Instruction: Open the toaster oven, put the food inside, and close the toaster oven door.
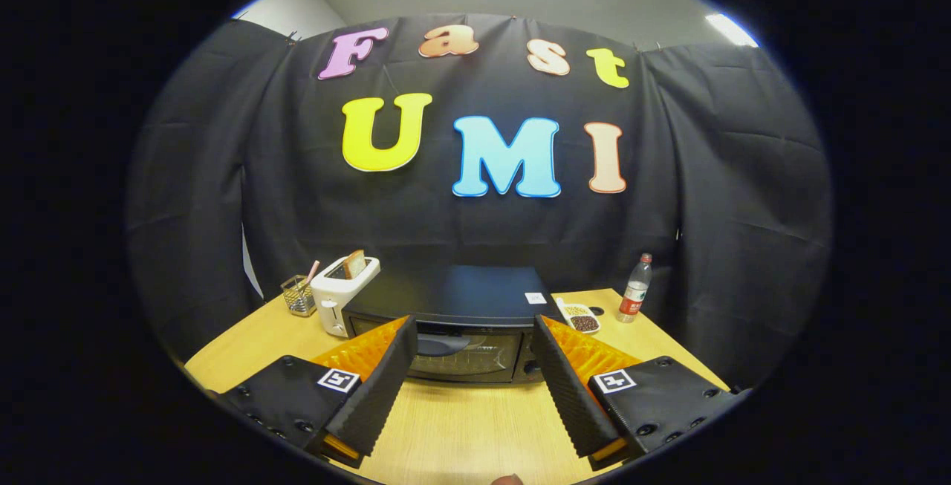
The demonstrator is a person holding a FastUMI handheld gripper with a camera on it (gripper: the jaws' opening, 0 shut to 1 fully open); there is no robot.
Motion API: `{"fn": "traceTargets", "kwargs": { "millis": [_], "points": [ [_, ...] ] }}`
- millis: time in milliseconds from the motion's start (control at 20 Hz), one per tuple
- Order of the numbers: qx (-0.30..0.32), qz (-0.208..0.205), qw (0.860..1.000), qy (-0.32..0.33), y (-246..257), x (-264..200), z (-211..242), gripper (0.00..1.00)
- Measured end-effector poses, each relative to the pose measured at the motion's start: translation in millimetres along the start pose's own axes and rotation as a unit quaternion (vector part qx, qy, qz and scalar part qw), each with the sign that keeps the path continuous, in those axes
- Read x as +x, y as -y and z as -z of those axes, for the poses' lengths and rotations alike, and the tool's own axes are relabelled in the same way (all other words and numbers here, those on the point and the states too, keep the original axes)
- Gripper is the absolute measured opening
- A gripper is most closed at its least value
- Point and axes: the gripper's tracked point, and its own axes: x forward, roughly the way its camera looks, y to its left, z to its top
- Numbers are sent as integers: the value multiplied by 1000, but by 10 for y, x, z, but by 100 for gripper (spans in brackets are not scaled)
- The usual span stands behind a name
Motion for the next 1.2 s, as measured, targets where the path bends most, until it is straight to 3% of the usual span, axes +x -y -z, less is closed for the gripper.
{"fn": "traceTargets", "kwargs": {
  "millis": [550, 1200],
  "points": [
    [14, 24, 999, 31, 603, -665, -186, 98],
    [17, -4, 998, 68, 422, -710, -446, 98]
  ]
}}
